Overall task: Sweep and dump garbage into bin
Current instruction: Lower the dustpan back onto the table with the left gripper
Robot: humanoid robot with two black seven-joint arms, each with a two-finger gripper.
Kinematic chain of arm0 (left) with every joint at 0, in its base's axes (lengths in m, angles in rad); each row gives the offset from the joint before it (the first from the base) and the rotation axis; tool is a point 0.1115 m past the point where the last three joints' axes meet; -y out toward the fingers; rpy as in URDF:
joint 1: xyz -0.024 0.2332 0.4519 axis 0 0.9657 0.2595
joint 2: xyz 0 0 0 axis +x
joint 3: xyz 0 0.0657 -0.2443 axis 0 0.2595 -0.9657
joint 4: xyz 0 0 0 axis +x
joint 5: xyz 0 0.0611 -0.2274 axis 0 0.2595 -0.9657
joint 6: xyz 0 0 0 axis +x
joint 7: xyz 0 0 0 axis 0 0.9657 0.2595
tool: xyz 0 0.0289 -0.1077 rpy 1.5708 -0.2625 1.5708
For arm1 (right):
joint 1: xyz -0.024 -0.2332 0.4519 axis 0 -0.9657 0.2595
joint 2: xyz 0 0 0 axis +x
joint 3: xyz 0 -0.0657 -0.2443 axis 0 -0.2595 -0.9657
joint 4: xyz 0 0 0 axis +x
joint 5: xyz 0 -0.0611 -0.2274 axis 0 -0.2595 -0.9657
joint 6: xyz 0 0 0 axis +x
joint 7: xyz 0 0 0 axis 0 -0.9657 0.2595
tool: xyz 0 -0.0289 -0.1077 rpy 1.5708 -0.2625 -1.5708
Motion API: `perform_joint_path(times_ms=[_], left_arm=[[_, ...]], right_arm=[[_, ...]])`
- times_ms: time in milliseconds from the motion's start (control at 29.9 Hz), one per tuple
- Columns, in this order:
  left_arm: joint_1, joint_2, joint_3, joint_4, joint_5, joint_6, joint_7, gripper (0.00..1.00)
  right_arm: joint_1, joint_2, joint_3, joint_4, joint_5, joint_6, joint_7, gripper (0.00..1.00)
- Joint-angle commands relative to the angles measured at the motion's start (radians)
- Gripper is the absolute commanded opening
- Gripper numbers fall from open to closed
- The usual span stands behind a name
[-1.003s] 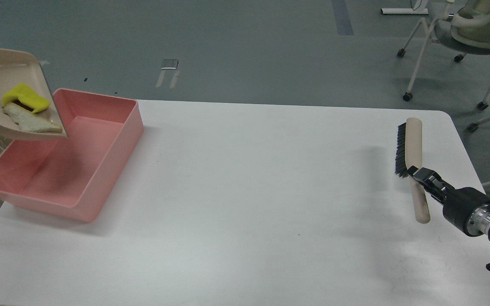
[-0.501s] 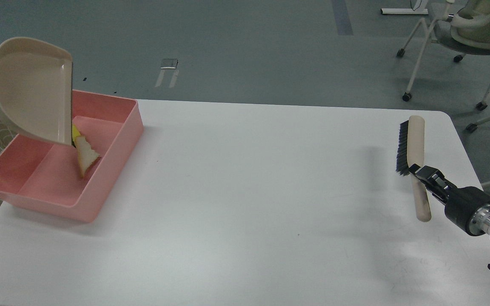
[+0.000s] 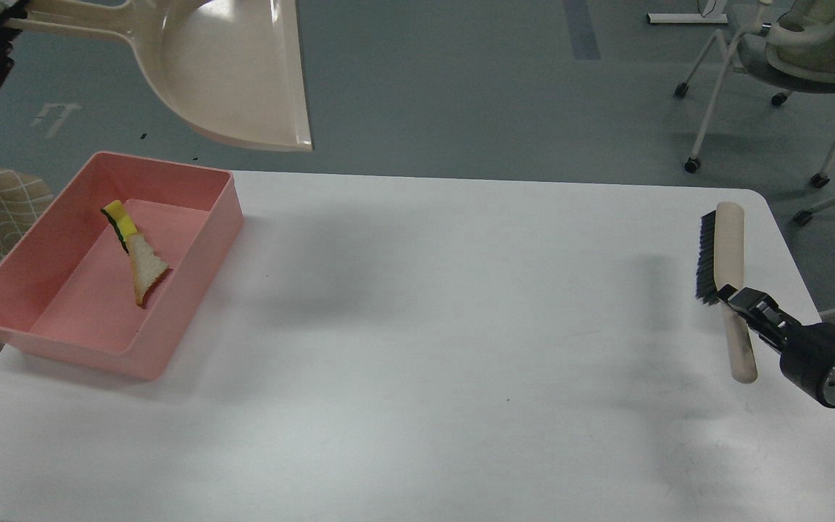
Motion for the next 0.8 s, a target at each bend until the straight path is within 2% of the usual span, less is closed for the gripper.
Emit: perform_joint_path(times_ms=[0, 134, 201, 234, 301, 401, 602, 769], left_arm=[[-0.012, -0.168, 0.088, 0.004, 0.013, -0.001, 0.046, 0.09], [-0.07, -0.304, 0.254, 0.029, 0.026, 0.009, 0.071, 0.09], [-0.096, -0.366, 0.367, 0.073, 0.026, 0.063, 0.067, 0.09], [-0.096, -0.367, 0.368, 0.074, 0.026, 0.063, 0.066, 0.09], [-0.097, -0.428, 0.418, 0.103, 0.026, 0.127, 0.062, 0.09], [-0.088, -0.5, 0.444, 0.113, 0.026, 0.147, 0.065, 0.1], [-0.087, -0.537, 0.581, 0.185, 0.026, 0.195, 0.056, 0.1], [-0.084, -0.538, 0.615, 0.19, 0.026, 0.2, 0.048, 0.1]], right_arm=[[0.002, -0.036, 0.0, -0.018, -0.002, 0.0, 0.001, 0.18], [0.001, -0.1, -0.009, -0.053, -0.002, 0.002, 0.001, 0.19], [0.002, -0.129, -0.017, -0.062, -0.002, 0.005, 0.015, 0.19], [0.002, -0.13, -0.017, -0.062, -0.002, 0.005, 0.015, 0.19], [-0.001, -0.139, -0.019, -0.055, -0.002, 0.009, 0.029, 0.2], [-0.005, -0.149, -0.066, -0.042, -0.01, 0.011, 0.032, 0.2], [0.012, -0.186, -0.176, 0.026, -0.012, 0.011, 0.049, 0.2], [0.033, -0.183, -0.226, 0.024, -0.031, 0.011, 0.049, 0.2]])
